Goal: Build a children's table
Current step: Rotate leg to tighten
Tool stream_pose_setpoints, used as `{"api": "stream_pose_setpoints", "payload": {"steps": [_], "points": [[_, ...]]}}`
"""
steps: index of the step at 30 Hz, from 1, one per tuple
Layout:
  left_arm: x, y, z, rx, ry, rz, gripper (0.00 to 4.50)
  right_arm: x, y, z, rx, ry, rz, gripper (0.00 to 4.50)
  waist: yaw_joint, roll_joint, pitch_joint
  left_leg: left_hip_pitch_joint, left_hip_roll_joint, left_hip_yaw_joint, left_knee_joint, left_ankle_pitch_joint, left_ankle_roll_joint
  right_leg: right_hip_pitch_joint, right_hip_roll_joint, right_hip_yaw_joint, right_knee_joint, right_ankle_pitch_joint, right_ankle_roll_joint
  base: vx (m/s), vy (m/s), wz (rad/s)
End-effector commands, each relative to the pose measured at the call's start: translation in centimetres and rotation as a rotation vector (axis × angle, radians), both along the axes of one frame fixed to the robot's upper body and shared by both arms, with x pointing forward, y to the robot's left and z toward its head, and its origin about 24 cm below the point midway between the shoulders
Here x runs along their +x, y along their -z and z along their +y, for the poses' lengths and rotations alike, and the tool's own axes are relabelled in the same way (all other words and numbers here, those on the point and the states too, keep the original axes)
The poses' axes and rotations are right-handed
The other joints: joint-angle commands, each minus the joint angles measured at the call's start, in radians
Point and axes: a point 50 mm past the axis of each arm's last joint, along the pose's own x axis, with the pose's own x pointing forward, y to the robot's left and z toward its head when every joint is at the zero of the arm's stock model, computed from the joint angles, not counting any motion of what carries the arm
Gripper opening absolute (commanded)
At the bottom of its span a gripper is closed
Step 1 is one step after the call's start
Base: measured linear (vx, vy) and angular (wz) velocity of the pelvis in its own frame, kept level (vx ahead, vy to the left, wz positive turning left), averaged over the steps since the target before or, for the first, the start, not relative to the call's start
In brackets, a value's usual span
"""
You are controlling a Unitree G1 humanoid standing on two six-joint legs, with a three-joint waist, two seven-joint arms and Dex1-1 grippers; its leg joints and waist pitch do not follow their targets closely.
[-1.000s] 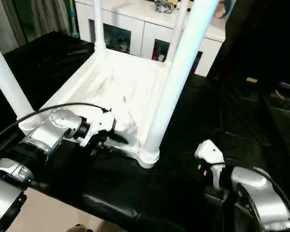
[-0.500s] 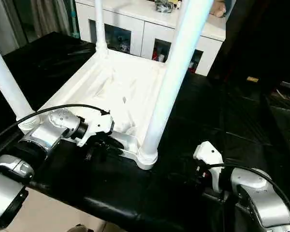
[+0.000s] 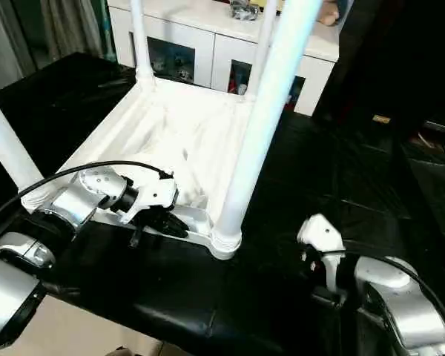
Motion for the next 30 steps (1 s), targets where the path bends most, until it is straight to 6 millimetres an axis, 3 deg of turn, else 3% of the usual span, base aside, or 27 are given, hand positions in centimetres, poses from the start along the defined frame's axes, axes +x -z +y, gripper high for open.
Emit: {"api": "stream_pose_setpoints", "payload": {"steps": [1, 3, 4, 8, 10, 16, 18, 22, 30], "points": [[-0.4, 1.7, -0.6, -0.038, -0.129, 0.07, 0.01, 0.8, -0.4, -1.0, -0.015, 0.088, -0.041, 3.77, 0.004, -0.004, -0.051, 0.026, 0.021, -0.011, -0.076, -0.358, 0.001, 0.028, -0.038, 0.016, -0.085, -0.215, -0.23, 0.0, 0.0, 0.0], [-0.4, 1.7, -0.7, -0.045, -0.133, 0.07, 0.01, 0.9, -0.4, -1.1, -0.014, 0.09, -0.041, 3.77, 0.009, -0.002, -0.054, 0.024, 0.02, -0.011, -0.075, -0.341, 0.01, 0.031, -0.039, 0.016, -0.086, -0.201, -0.232, 0.0, 0.0, 0.0], [-0.1, 1.5, -2.0, -0.11, -0.192, 0.058, 0.01, 0.9, -0.4, -1.0, 0.01, 0.108, -0.037, 3.77, 0.01, -0.005, -0.056, 0.021, 0.021, -0.01, -0.073, -0.314, 0.021, 0.034, -0.038, 0.015, -0.079, -0.152, -0.238, 0.0, 0.0, 0.0], [-0.2, 1.7, -3.4, -0.124, -0.261, 0.042, 0.01, 1.0, -0.1, -0.5, 0.037, 0.131, -0.026, 3.77, 0.006, -0.009, -0.059, 0.014, 0.018, -0.009, -0.067, -0.263, 0.051, 0.04, -0.036, 0.013, -0.075, -0.083, -0.246, 0.0, 0.0, 0.0], [-0.4, 1.9, -4.0, -0.122, -0.283, 0.037, 0.01, 1.0, 0.3, -0.2, 0.034, 0.135, -0.023, 3.77, 0.004, -0.019, -0.056, 0.013, 0.017, -0.007, -0.067, -0.259, 0.061, 0.039, -0.035, 0.013, -0.082, -0.125, -0.233, 0.0, 0.0, 0.0], [-1.0, 2.3, -4.8, -0.101, -0.263, 0.017, 0.01, 1.2, 0.8, 1.0, 0.039, 0.122, -0.019, 3.77, 0.002, -0.016, -0.053, 0.016, 0.02, -0.01, -0.073, -0.287, 0.047, 0.031, -0.034, 0.014, -0.09, -0.207, -0.199, 0.0, 0.0, 0.0], [-1.1, 2.3, -4.6, -0.089, -0.25, 0.017, 0.44, 1.3, 0.8, 1.2, 0.037, 0.113, -0.02, 3.77, 0.002, -0.016, -0.054, 0.015, 0.021, -0.01, -0.075, -0.286, 0.043, 0.031, -0.035, 0.014, -0.089, -0.199, -0.198, 0.0, 0.0, 0.0], [-1.1, 2.2, -4.2, -0.071, -0.251, -0.014, 0.76, 1.4, 0.7, 1.1, 0.032, 0.115, -0.025, 3.77, 0.003, -0.019, -0.054, 0.014, 0.019, -0.009, -0.073, -0.27, 0.048, 0.032, -0.034, 0.015, -0.087, -0.173, -0.195, 0.0, 0.0, 0.0], [-1.0, 2.2, -3.7, -0.048, -0.244, 0.014, 0.76, 1.7, 0.4, 0.8, 0.03, 0.118, -0.038, 3.77, 0.002, -0.019, -0.051, 0.015, 0.019, -0.01, -0.077, -0.298, 0.03, 0.028, -0.036, 0.015, -0.093, -0.234, -0.18, 0.0, 0.0, 0.0]]}}
